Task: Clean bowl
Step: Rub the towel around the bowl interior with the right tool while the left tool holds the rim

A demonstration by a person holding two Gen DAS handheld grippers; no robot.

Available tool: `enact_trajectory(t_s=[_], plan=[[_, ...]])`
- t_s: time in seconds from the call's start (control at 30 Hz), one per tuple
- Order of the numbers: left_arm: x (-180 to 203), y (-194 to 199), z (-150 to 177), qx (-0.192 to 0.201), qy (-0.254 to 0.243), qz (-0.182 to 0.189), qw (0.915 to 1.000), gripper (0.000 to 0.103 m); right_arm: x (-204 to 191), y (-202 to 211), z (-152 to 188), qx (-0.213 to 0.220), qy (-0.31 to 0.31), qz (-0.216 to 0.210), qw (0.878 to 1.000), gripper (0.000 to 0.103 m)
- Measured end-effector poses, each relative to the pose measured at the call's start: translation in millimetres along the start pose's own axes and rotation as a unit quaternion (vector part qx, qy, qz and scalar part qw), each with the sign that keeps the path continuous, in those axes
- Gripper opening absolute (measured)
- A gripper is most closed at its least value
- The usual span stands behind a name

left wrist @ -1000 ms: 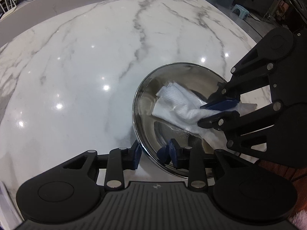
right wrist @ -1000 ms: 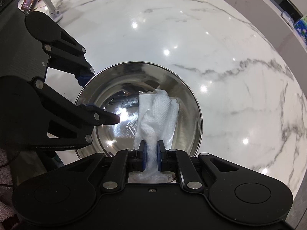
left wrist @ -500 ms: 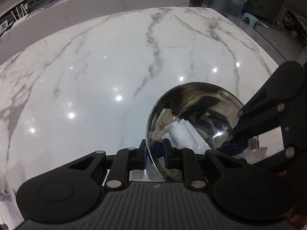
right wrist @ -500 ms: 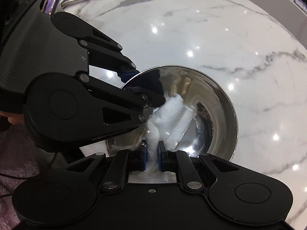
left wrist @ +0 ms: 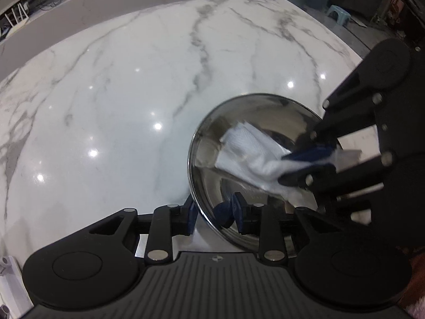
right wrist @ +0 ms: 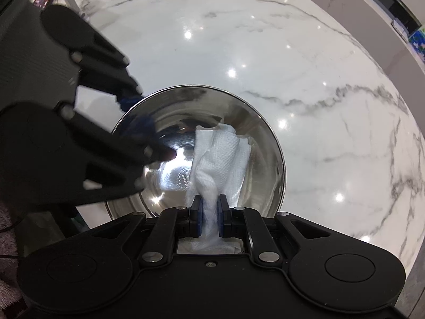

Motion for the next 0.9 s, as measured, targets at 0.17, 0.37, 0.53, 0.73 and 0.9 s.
enact_trajectory(t_s=[0.17, 0.37, 0.53, 0.73, 0.9], plan=[[-0.1, 1.2, -1.0, 0.006, -0.007, -0.004, 1.0000, 0.021, 0.5, 4.2, 0.7, 0.001, -0.005, -0.001, 1.000, 0.009], [-0.7, 1.4, -7.4, 0.024, -0.007, -0.029, 0.9992, 0.016, 3.1, 9.8, 0.7, -0.001, -0.043, -0.047, 0.998, 0.009], [-0.5, 0.2, -9.3, 0.029, -0.007, -0.036, 0.9989, 0.016, -1.0, 14.4, -0.4, 0.001, -0.061, -0.101, 0.993, 0.009], [-0.8, -0.3, -8.5, 0.032, -0.012, -0.036, 0.9988, 0.017, -2.2, 18.5, -1.0, -0.010, -0.032, -0.061, 0.998, 0.009], [-0.2, -0.4, -9.1, 0.026, -0.013, -0.035, 0.9990, 0.018, 0.8, 23.2, 0.6, -0.009, -0.019, -0.007, 1.000, 0.009]])
Point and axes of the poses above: each gripper's, at about its wrist camera, not at the fingertips, and y roughly against the way its jaws point, x to its right, z to its underside, the point moved 2 cm from there along -y, roughly the way its jaws point, and after that the axes turned 13 degrees about z, right-handed, at the moved point
